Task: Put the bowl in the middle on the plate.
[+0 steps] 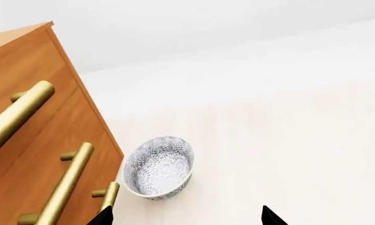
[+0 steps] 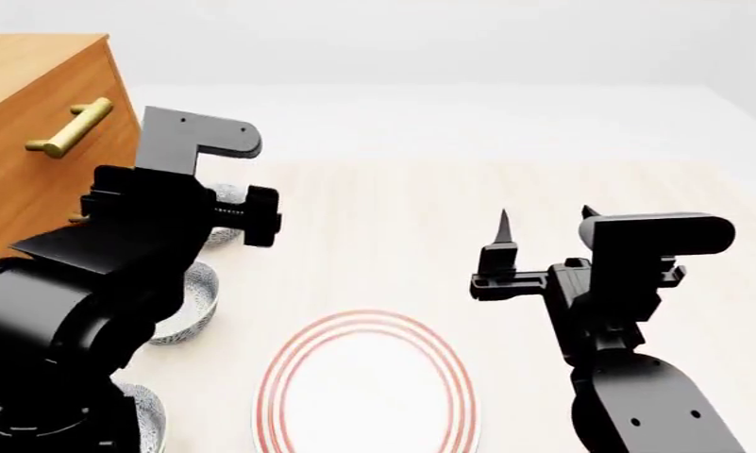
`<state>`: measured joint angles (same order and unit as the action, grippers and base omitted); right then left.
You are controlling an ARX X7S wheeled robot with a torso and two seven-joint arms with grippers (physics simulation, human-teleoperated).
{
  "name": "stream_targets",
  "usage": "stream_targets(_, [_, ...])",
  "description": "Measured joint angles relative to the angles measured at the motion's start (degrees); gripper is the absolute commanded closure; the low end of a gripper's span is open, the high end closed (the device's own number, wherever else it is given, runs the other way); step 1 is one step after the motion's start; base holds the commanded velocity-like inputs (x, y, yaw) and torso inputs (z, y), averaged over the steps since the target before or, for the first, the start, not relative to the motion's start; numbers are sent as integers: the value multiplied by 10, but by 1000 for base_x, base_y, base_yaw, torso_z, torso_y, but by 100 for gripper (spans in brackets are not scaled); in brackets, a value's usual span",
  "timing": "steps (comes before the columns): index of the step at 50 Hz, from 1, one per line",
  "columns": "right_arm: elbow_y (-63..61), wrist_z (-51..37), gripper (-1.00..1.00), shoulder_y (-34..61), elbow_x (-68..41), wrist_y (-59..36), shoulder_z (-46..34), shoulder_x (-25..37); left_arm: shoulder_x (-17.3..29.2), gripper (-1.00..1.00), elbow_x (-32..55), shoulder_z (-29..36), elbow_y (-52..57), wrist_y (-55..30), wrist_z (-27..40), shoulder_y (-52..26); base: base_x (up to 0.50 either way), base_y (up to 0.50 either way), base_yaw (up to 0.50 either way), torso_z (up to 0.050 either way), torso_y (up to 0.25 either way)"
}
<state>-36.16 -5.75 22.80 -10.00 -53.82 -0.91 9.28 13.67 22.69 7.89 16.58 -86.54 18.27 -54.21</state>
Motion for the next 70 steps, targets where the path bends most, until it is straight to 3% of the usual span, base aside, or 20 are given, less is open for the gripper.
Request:
stream_targets(23, [13, -7, -100, 1, -7, 8, -7, 4, 9, -100, 29, 21, -89, -8, 11, 14, 0, 0, 0, 0, 0])
stream_targets(70, [25, -22, -100, 3, -21, 13, -17, 13, 4, -100, -9, 106, -369, 154, -21, -7, 0, 0, 0, 0, 0])
